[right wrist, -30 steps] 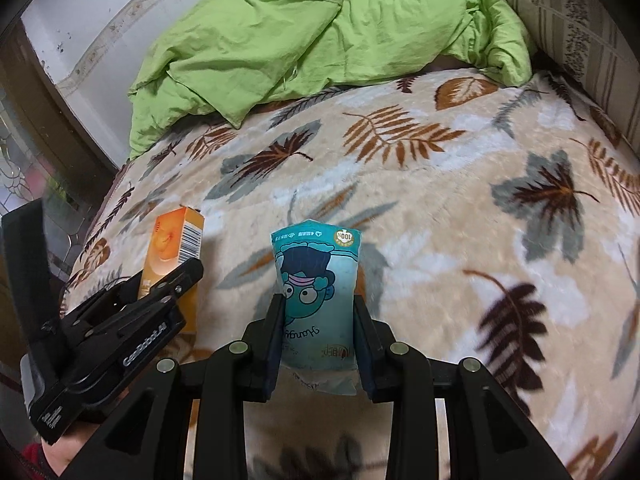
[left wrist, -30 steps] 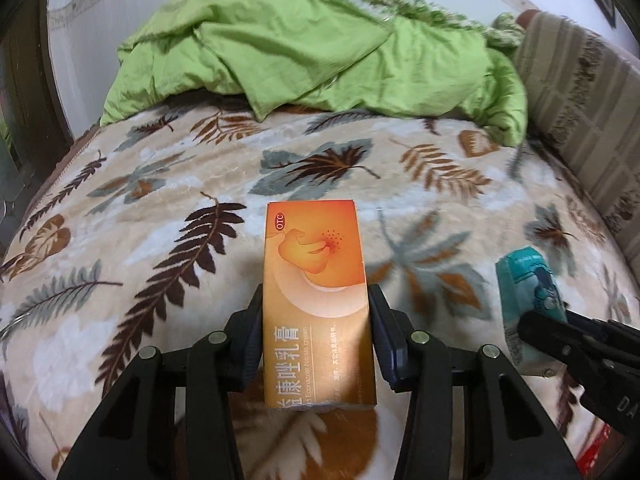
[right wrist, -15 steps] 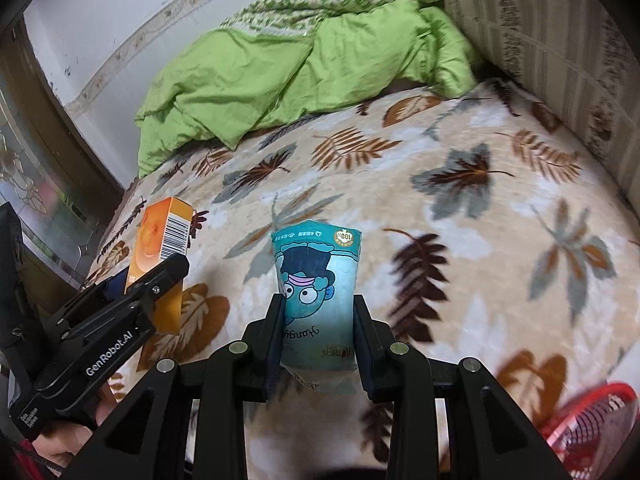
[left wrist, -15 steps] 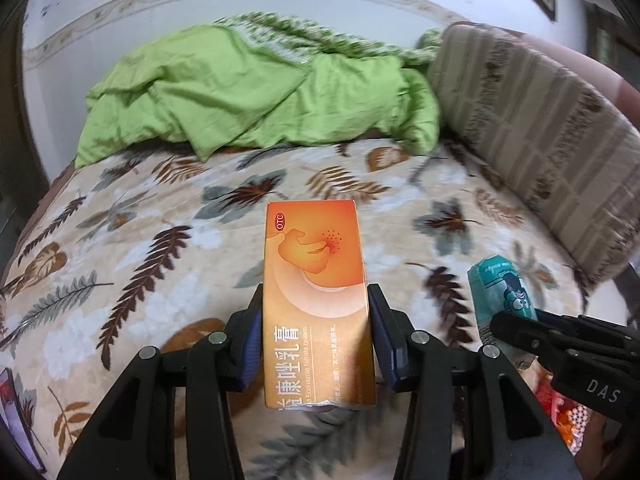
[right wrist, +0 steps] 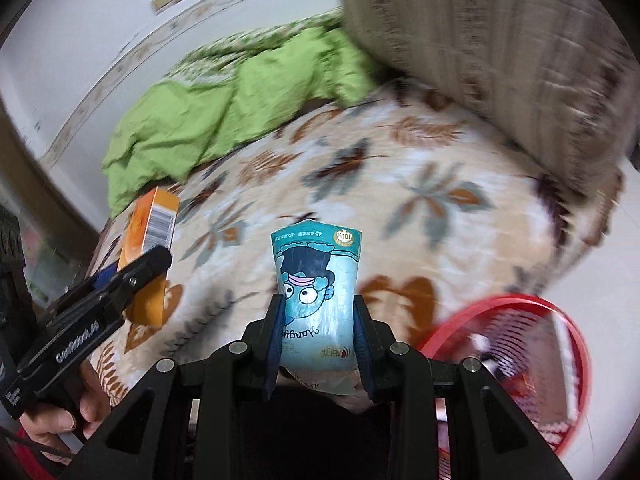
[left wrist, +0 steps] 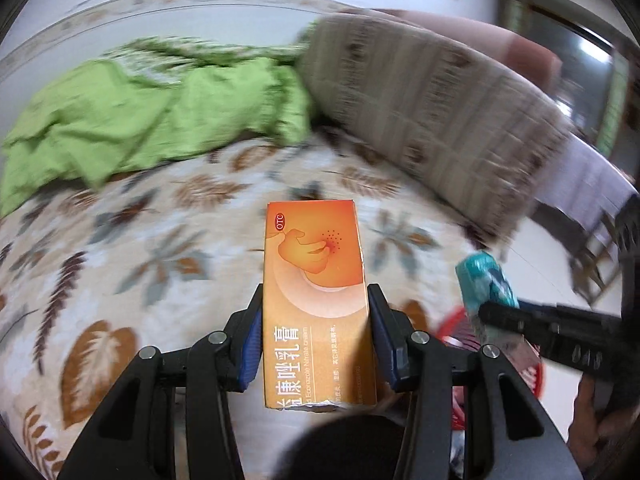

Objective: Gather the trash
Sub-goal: 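Lift the orange box and teal packet and carry them to the wastebasket, then open both tools to drop the box and packet into the wastebasket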

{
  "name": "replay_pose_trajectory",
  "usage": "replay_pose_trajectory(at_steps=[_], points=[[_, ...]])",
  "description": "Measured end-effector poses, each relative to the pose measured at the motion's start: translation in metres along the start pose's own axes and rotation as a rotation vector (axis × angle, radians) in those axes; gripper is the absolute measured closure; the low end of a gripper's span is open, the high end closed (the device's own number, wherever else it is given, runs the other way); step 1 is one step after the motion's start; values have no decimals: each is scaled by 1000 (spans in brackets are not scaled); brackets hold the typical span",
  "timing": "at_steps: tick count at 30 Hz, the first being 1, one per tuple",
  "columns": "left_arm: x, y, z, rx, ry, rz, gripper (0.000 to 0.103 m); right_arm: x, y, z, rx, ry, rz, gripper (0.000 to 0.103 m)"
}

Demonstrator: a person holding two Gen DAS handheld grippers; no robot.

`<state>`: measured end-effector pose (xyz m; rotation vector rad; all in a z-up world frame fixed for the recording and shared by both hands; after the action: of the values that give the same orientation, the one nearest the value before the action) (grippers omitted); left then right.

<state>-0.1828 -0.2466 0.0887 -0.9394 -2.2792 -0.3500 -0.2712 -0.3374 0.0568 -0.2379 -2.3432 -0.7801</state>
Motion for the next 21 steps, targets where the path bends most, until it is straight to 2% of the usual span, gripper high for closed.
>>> replay_pose_trajectory(at_steps=[5,7,11,12,15,17,21], points=[[2,-73,11,-102,40,157,57,52,-62,10,-113,-54,98,69],[1,-104,19,-145,79,235,57,69,-87,17,-158,-64,137,69],[-2,-150,34,-199,133,337,57,88,-114,28,-210,-76,176,67],[-5,-158,38,-209,148,352,51,88,-117,29,-217,-75,182,66],[-8,-167,42,-215,160,356,42,87,-123,36,-237,-62,175,61],[-7,-164,42,-209,159,351,41,88,-124,38,-228,-56,194,57],[1,-146,33,-201,111,300,34,96,-123,35,-214,-79,225,54]])
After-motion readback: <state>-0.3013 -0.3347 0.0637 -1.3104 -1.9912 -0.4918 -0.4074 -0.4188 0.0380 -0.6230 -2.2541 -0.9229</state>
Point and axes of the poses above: each gripper's, at about its wrist camera, not at the fingertips, and x roughly against the way its jaws point, y to its left, z to its underside, the point moved 9 cm from there along -x, roughly the way its jaws point, and after that the axes turned 10 degrees about -z, right-handed, at the moved point
